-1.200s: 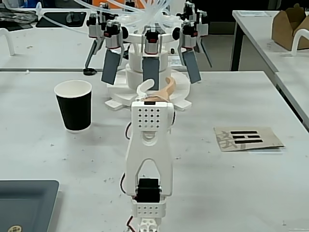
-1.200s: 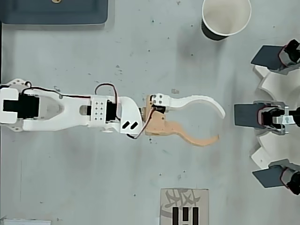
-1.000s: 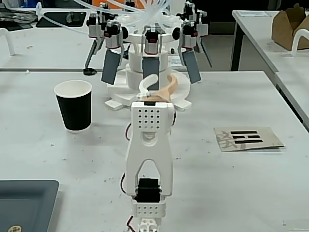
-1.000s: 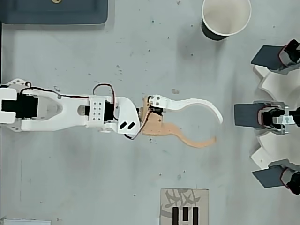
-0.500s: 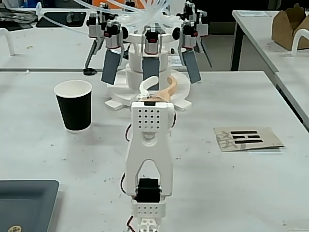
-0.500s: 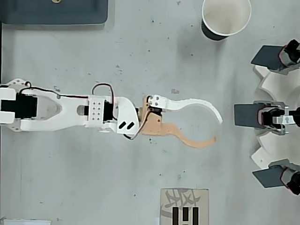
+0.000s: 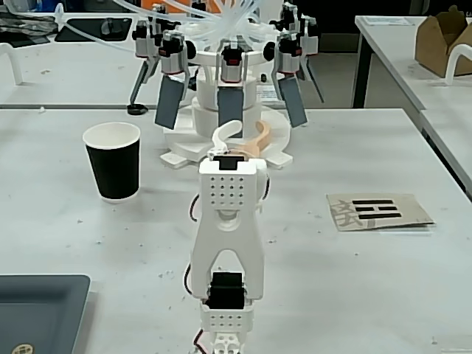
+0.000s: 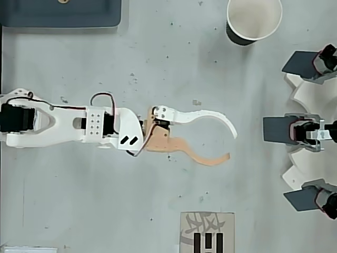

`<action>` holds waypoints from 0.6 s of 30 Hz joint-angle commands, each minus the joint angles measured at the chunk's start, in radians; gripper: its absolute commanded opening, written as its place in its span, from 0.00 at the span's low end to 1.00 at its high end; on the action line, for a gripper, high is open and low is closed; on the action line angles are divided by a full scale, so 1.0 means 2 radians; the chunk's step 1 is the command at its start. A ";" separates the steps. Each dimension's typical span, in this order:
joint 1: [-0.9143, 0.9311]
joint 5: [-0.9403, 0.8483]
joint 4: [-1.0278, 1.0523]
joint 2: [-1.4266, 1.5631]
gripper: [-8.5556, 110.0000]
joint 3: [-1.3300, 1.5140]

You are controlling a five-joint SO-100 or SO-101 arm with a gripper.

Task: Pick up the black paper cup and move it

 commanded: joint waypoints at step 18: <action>-0.017 -0.004 -0.026 0.183 0.13 0.176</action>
